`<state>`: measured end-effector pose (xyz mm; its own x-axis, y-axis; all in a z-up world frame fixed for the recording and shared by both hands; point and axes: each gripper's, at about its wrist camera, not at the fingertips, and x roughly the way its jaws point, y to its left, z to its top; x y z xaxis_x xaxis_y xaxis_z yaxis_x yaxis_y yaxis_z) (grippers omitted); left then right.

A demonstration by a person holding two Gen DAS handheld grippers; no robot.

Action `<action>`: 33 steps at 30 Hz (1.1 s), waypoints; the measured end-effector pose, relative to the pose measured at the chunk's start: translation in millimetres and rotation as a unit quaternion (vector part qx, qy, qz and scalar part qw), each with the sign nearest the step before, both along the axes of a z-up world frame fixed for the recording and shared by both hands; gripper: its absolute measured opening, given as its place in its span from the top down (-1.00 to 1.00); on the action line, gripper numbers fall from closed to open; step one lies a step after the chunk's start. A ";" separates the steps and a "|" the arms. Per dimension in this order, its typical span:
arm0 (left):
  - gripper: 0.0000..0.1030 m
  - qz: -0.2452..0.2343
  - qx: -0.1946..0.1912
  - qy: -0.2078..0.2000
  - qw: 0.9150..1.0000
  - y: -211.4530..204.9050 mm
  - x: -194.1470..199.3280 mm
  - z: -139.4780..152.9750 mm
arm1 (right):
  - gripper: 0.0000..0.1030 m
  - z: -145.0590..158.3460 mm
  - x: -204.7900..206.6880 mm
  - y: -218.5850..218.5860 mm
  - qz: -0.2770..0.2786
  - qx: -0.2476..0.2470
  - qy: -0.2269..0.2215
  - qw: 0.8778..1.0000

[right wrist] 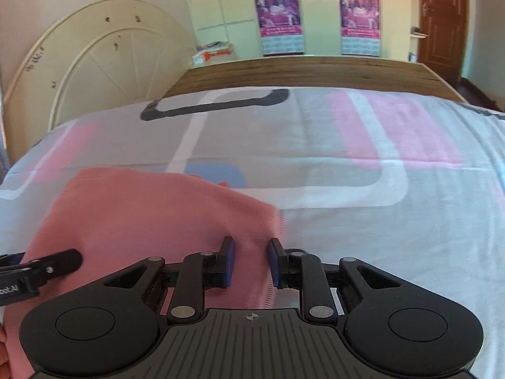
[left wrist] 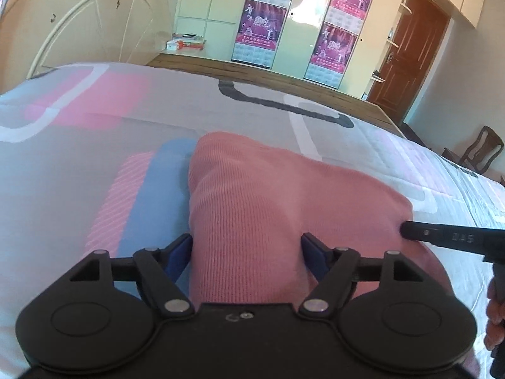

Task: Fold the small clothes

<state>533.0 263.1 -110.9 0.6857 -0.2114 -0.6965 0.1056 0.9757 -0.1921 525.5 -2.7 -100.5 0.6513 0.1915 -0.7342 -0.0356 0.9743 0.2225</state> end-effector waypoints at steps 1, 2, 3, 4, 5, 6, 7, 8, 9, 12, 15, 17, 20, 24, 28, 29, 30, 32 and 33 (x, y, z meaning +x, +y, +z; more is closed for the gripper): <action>-0.38 -0.004 0.000 -0.006 1.000 -0.2 -5.3 5.3 | 0.57 4.2 -5.2 -5.0 0.002 0.017 -0.001 1.000; -0.38 -0.012 0.003 -0.013 1.000 -0.2 -12.7 11.1 | 0.57 9.9 -13.3 -10.6 0.006 0.035 -0.002 0.999; -0.39 -0.021 0.009 -0.019 1.000 -0.1 -20.2 15.3 | 0.57 16.5 -25.2 -15.5 0.012 0.050 -0.006 0.999; -0.39 -0.031 0.016 -0.025 0.999 0.5 -29.9 19.7 | 0.57 23.5 -37.1 -17.6 0.021 0.058 -0.011 0.998; -0.39 -0.038 0.021 -0.029 0.999 1.3 -39.6 22.5 | 0.57 28.0 -53.1 -18.6 0.033 0.059 -0.013 0.998; -0.39 -0.043 0.024 -0.029 0.998 3.0 -50.2 23.9 | 0.57 32.2 -66.2 -17.1 0.043 0.056 -0.012 0.997; -0.39 -0.047 0.025 -0.025 0.998 4.9 -62.3 24.5 | 0.57 33.7 -80.6 -16.2 0.051 0.054 -0.009 0.997; -0.39 -0.047 0.025 -0.023 0.998 6.4 -72.8 24.8 | 0.57 33.4 -93.5 -15.3 0.055 0.053 -0.005 0.997; -0.39 -0.043 0.021 -0.020 0.999 7.8 -85.4 24.5 | 0.57 32.8 -107.2 -14.6 0.056 0.053 -0.001 0.997; -0.39 -0.048 0.012 -0.005 0.999 8.2 -119.4 16.7 | 0.57 23.7 -137.0 -10.2 0.058 0.041 0.010 0.997; -0.39 -0.068 0.024 0.016 0.997 -1.6 -138.1 1.8 | 0.60 8.7 -148.6 -4.0 0.058 0.032 0.035 0.997; -0.40 -0.068 0.028 0.024 0.997 -4.0 -138.7 -5.1 | 0.86 2.3 -150.4 -6.4 0.040 0.034 0.041 0.998; -0.41 -0.058 0.019 0.027 0.998 -2.6 -138.8 -3.8 | 0.87 4.4 -155.0 -23.6 -0.006 0.083 0.039 0.996; -0.46 -0.063 0.035 0.027 0.997 -6.4 -137.9 -5.5 | 0.95 -5.8 -155.9 -29.2 -0.021 0.093 0.051 0.994; -0.58 -0.049 0.038 0.040 0.997 -8.9 -138.3 -2.1 | 0.91 12.5 -163.9 -23.0 -0.032 0.076 0.035 0.996; -0.59 -0.048 0.044 0.041 0.997 -10.5 -138.2 -1.8 | 0.91 20.4 -167.0 -18.7 -0.029 0.068 0.019 0.997; -0.60 -0.048 0.046 0.043 0.997 -12.4 -137.8 -1.9 | 0.91 26.1 -168.0 -12.6 -0.024 0.056 0.004 0.998; -0.65 -0.048 0.049 0.049 0.996 -15.4 -137.2 -1.2 | 0.90 38.3 -172.1 0.6 -0.005 0.032 -0.024 0.999; -0.70 -0.045 0.052 0.052 0.996 -16.4 -137.1 -0.8 | 0.90 39.7 -172.4 6.7 0.006 0.022 -0.028 0.999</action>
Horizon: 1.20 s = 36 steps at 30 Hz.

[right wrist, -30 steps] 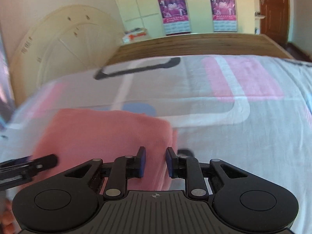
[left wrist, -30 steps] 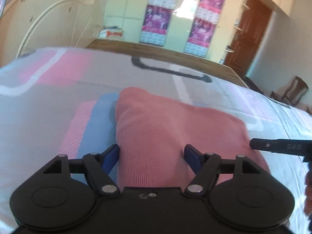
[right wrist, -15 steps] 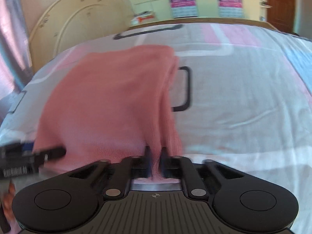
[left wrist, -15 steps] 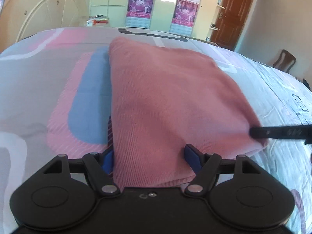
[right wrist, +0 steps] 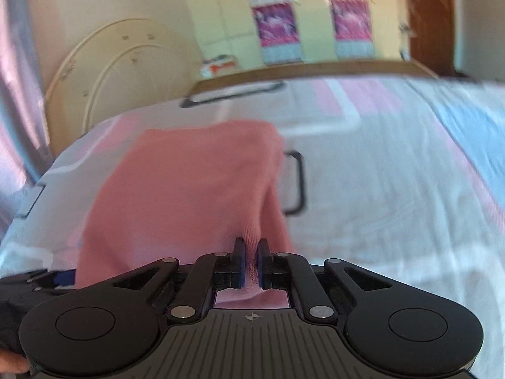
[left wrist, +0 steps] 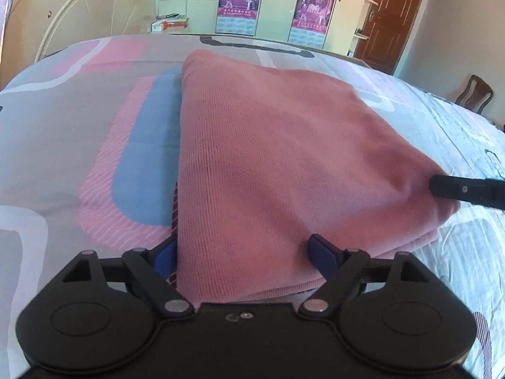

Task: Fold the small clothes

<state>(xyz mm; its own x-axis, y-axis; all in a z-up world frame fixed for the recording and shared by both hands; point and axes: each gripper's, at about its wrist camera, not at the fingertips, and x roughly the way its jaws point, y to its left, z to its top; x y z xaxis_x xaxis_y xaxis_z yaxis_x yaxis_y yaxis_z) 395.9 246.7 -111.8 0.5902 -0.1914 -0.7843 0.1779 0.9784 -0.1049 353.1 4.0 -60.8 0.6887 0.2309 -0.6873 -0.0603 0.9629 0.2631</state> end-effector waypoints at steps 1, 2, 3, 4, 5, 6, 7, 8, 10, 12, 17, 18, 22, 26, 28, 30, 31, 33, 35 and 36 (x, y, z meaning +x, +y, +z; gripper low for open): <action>-0.74 0.002 0.003 0.002 1.000 -1.5 -0.2 0.7 | 0.90 -0.7 0.5 5.4 0.008 -0.011 0.000 1.000; -0.78 0.003 0.005 0.004 1.000 -2.6 0.0 0.7 | 0.90 -3.8 1.7 9.3 0.013 -0.023 0.003 1.000; -0.85 0.005 0.007 0.007 1.000 -4.1 1.1 1.0 | 0.90 -9.9 3.2 11.0 0.012 -0.034 0.008 0.999; -0.92 0.007 0.011 0.011 1.000 -5.7 1.9 0.9 | 0.90 -17.1 5.5 11.0 0.009 -0.049 0.019 0.999; -0.94 0.010 0.016 0.015 1.000 -6.9 2.3 0.8 | 0.90 -25.9 8.2 9.8 0.001 -0.069 0.035 0.997; -0.98 0.011 0.018 0.017 1.000 -7.7 2.3 1.1 | 0.90 -34.9 10.2 5.4 -0.003 -0.071 0.047 0.996; -0.99 0.012 0.019 0.018 1.000 -8.5 2.1 1.5 | 0.90 -39.3 9.7 -0.2 -0.005 -0.056 0.046 0.997; -0.99 0.013 0.021 0.018 1.000 -9.1 1.8 1.9 | 0.90 -39.2 8.8 -3.3 -0.009 -0.047 0.044 0.998; -0.99 0.016 0.027 0.019 0.999 -10.7 1.5 2.6 | 0.90 -36.5 7.6 -4.5 -0.009 -0.049 0.044 0.998; -0.99 0.025 0.031 0.028 0.999 -12.0 1.5 3.3 | 0.81 -36.6 3.6 -13.6 -0.021 -0.043 0.045 0.998; -0.99 0.052 0.056 0.036 0.996 -16.6 -1.1 8.0 | 0.32 -28.3 -2.3 -29.9 -0.044 -0.033 0.046 0.997; -0.99 0.057 0.063 0.036 0.996 -18.0 -2.2 9.8 | 0.32 -18.5 -8.5 -27.5 -0.040 -0.036 0.027 0.998; -0.99 0.056 0.078 0.029 0.995 -23.0 -8.1 16.3 | 0.32 8.9 -19.0 -8.6 -0.002 -0.044 -0.035 0.998; -0.99 0.060 0.076 0.024 0.995 -25.7 -16.1 21.0 | 0.32 -7.2 -9.7 4.2 0.037 -0.035 -0.007 0.999; -0.98 0.063 0.083 0.031 0.994 -28.1 -15.9 19.9 | 0.34 -27.7 2.5 0.5 0.033 -0.024 0.049 0.998; -0.95 0.060 0.072 0.036 0.995 -27.9 -16.7 19.8 | 0.34 -28.8 2.7 -4.6 0.025 -0.002 0.050 0.998; -0.91 0.063 0.064 0.037 0.995 -27.7 -17.7 20.6 | 0.34 -24.7 1.5 -4.8 0.024 0.000 0.050 0.998; -0.87 0.075 0.055 0.037 0.995 -26.7 -20.6 23.3 | 0.33 -15.4 -3.4 -7.0 0.027 0.012 0.040 0.999; -0.84 0.090 0.052 0.027 0.994 -27.1 -26.4 28.9 | 0.33 -6.9 -10.6 -8.9 0.032 0.018 0.034 0.999; -0.84 0.095 0.054 0.018 0.994 -28.2 -29.8 32.4 | 0.32 -2.3 -15.1 -10.0 0.038 0.018 0.031 0.999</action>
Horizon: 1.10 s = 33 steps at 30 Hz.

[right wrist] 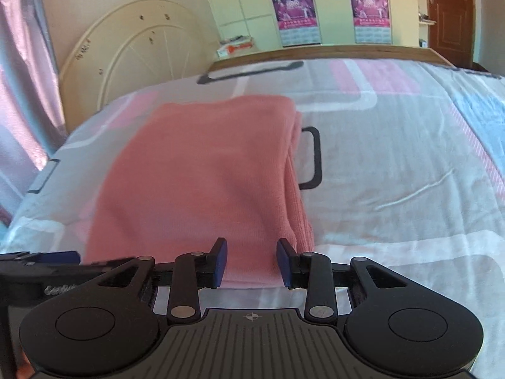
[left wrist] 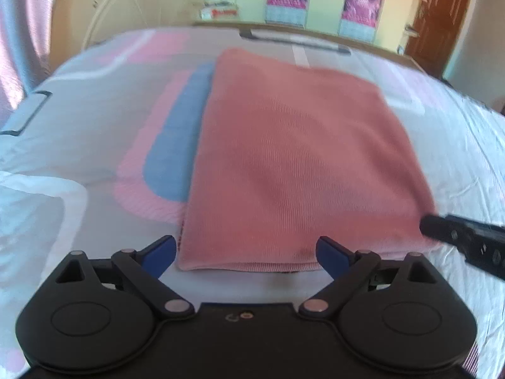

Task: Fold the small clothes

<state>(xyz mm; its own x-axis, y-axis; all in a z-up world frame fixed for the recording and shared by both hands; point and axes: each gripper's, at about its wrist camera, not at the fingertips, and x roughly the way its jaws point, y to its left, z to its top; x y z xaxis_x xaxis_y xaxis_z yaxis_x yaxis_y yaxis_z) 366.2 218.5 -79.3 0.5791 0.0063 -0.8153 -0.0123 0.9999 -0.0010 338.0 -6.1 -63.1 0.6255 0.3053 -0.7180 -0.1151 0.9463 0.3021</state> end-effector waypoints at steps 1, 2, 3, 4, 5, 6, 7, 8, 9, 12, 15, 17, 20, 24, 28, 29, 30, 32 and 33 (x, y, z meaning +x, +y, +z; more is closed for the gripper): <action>-0.86 0.001 0.007 -0.011 1.000 -2.0 -4.1 4.0 | 0.32 3.4 -1.4 1.1 0.005 -0.002 -0.002 1.000; -0.87 0.000 0.012 -0.017 1.000 -3.3 -6.2 6.5 | 0.30 6.6 -5.7 0.9 0.011 -0.005 -0.003 1.000; -0.89 -0.002 0.017 -0.020 1.000 -4.8 -8.5 8.7 | 0.21 8.7 -9.1 2.4 0.016 -0.008 -0.003 1.000; -0.89 -0.005 0.019 -0.020 1.000 -6.4 -9.7 10.4 | 0.12 9.8 -11.0 4.1 0.021 -0.011 -0.002 1.000; -0.89 -0.008 0.021 -0.018 1.000 -7.8 -10.3 11.4 | -0.07 11.0 -13.6 4.7 0.024 -0.016 -0.002 1.000; -0.89 -0.010 0.022 -0.015 1.000 -8.9 -11.1 12.2 | -0.16 10.5 -14.4 6.4 0.026 -0.022 -0.003 0.999; -0.89 -0.009 0.024 -0.016 1.000 -9.9 -13.0 13.8 | -0.17 10.5 -16.1 7.3 0.028 -0.030 -0.005 0.999; -0.89 -0.008 0.029 -0.021 0.999 -11.2 -16.4 16.3 | -0.17 11.0 -17.6 7.5 0.027 -0.038 -0.007 0.999; -0.89 -0.008 0.035 -0.027 0.999 -12.8 -19.9 19.3 | -0.17 13.1 -20.0 6.6 0.024 -0.044 -0.009 0.999; -0.89 -0.012 0.048 -0.039 0.998 -17.5 -30.7 27.3 | -0.21 20.8 -29.3 0.6 0.021 -0.031 -0.020 0.999; -0.89 -0.018 0.052 -0.042 0.998 -22.5 -41.7 35.1 | -0.28 24.6 -38.5 -1.1 0.026 -0.033 -0.016 0.999; -0.89 -0.020 0.052 -0.046 0.997 -26.5 -50.8 41.2 | -0.30 26.7 -46.5 -2.1 0.034 -0.031 -0.015 0.999; -0.93 -0.022 0.054 -0.056 0.997 -32.1 -69.8 53.0 | -0.34 33.2 -63.7 -5.2 0.044 -0.026 -0.018 0.998; -0.96 -0.018 0.055 -0.070 0.996 -37.9 -96.8 71.8 | -0.48 49.5 -93.0 -11.5 0.056 -0.027 -0.034 0.997; -0.98 -0.012 0.056 -0.085 0.995 -43.1 -129.2 95.1 | -0.66 77.0 -129.8 -18.4 0.050 -0.042 -0.073 0.995; -0.98 -0.011 0.057 -0.089 0.994 -44.2 -137.9 100.6 | -0.75 85.2 -140.3 -19.5 0.047 -0.053 -0.089 0.993; -0.98 -0.009 0.058 -0.092 0.994 -45.0 -146.1 106.1 | -0.86 94.1 -152.5 -20.7 0.043 -0.066 -0.109 0.991; -0.98 -0.007 0.054 -0.097 0.994 -44.9 -163.0 117.0 | -0.99 109.6 -174.1 -22.5 0.028 -0.093 -0.141 0.985; -0.99 -0.003 0.052 -0.102 0.993 -44.5 -173.6 123.1 | -0.99 117.6 -185.8 -23.7 0.023 -0.102 -0.159 0.982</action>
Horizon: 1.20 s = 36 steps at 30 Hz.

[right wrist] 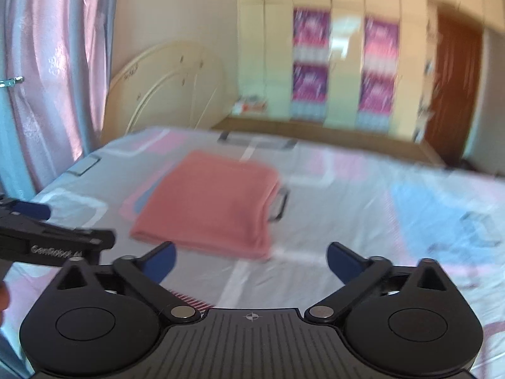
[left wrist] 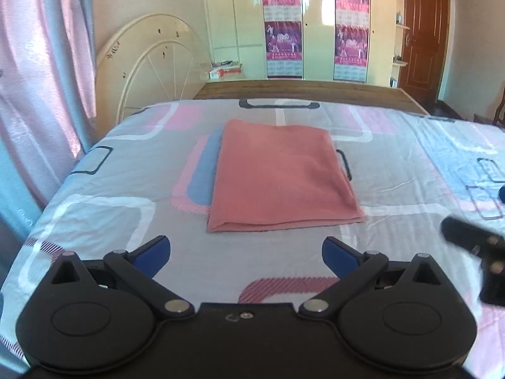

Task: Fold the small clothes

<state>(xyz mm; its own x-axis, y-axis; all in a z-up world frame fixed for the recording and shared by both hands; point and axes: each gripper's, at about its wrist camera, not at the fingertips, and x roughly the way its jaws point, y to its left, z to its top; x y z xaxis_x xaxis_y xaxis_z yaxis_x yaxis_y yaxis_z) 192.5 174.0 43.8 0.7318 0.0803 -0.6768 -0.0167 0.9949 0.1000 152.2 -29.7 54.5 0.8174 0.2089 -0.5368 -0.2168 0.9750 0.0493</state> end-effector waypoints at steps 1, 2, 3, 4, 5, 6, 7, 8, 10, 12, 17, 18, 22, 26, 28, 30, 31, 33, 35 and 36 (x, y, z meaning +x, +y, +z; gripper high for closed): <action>-0.99 0.002 -0.003 -0.005 1.000 0.4 -8.8 5.0 | -0.99 7.0 -11.2 -0.9 -0.004 -0.004 -0.017 1.000; -0.99 0.004 -0.006 -0.010 1.000 1.2 -18.2 9.8 | -0.99 14.7 -22.3 -2.2 -0.008 -0.004 -0.031 0.999; -0.99 0.007 -0.008 -0.013 1.000 2.1 -26.8 14.4 | -0.99 19.8 -31.8 -3.7 -0.009 -0.002 -0.041 0.999; -0.99 0.013 -0.008 -0.013 1.000 2.6 -35.6 18.5 | -0.99 24.4 -39.8 -5.2 -0.012 0.001 -0.048 0.999; -0.99 0.016 -0.009 -0.014 1.000 3.2 -43.6 22.1 | -0.99 28.5 -47.9 -6.4 -0.015 0.005 -0.052 0.999; -0.99 0.021 -0.009 -0.014 1.000 3.9 -52.5 25.8 | -0.99 30.6 -54.6 -7.6 -0.016 0.008 -0.052 0.998; -0.99 0.026 -0.009 -0.012 1.000 5.2 -58.4 29.1 | -0.99 32.6 -61.0 -8.5 -0.017 0.012 -0.052 0.998; -0.99 0.030 -0.011 -0.012 0.999 5.9 -66.0 32.2 | -0.99 33.7 -66.4 -10.6 -0.017 0.017 -0.052 0.998; -0.99 0.036 -0.017 -0.011 0.999 7.0 -80.5 37.9 | -0.99 36.7 -76.7 -11.9 -0.016 0.024 -0.054 0.998; -0.99 0.038 -0.021 -0.012 0.999 7.5 -92.3 43.2 | -0.99 39.9 -88.2 -14.8 -0.014 0.032 -0.059 0.998; -0.99 0.046 -0.030 -0.021 0.998 7.0 -112.6 51.9 | -0.99 47.5 -111.8 -20.0 -0.010 0.042 -0.067 0.997; -0.99 0.046 -0.033 -0.024 0.998 7.1 -115.5 53.8 | -0.99 49.0 -114.9 -20.3 -0.011 0.042 -0.069 0.997; -0.99 0.046 -0.032 -0.037 0.998 5.6 -123.8 60.6 | -0.99 52.5 -124.6 -21.8 -0.012 0.041 -0.077 0.996; -0.99 0.044 -0.022 -0.048 0.998 0.5 -129.5 63.6 | -0.99 53.3 -130.8 -26.6 -0.017 0.045 -0.079 0.996; -0.99 0.040 -0.024 -0.049 0.998 -0.8 -130.7 64.0 | -0.99 54.3 -133.6 -28.4 -0.020 0.045 -0.082 0.995; -0.99 0.039 -0.026 -0.049 0.998 -1.9 -131.7 64.3 | -0.99 55.2 -136.2 -29.1 -0.023 0.046 -0.083 0.995; -0.99 0.039 -0.026 -0.049 0.998 -1.9 -132.3 63.8 | -0.99 55.5 -137.1 -29.5 -0.024 0.048 -0.084 0.995; -0.99 0.039 -0.027 -0.049 0.998 -2.3 -133.2 64.0 | -0.99 55.0 -136.4 -31.2 -0.024 0.050 -0.084 0.995; -0.99 0.041 -0.025 -0.050 0.998 -2.8 -132.5 64.1 | -0.99 54.9 -137.3 -31.2 -0.023 0.049 -0.085 0.995; -0.99 0.041 -0.025 -0.051 0.998 -3.5 -133.8 63.9 | -0.99 55.2 -137.1 -29.3 -0.023 0.049 -0.085 0.995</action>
<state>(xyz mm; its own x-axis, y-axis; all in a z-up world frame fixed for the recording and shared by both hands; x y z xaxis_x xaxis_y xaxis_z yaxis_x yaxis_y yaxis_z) 58.7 170.6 107.7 0.7889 0.1112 -0.6044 -0.1060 0.9934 0.0444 15.2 -59.0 109.7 0.9048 0.2140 -0.3683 -0.1860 0.9763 0.1103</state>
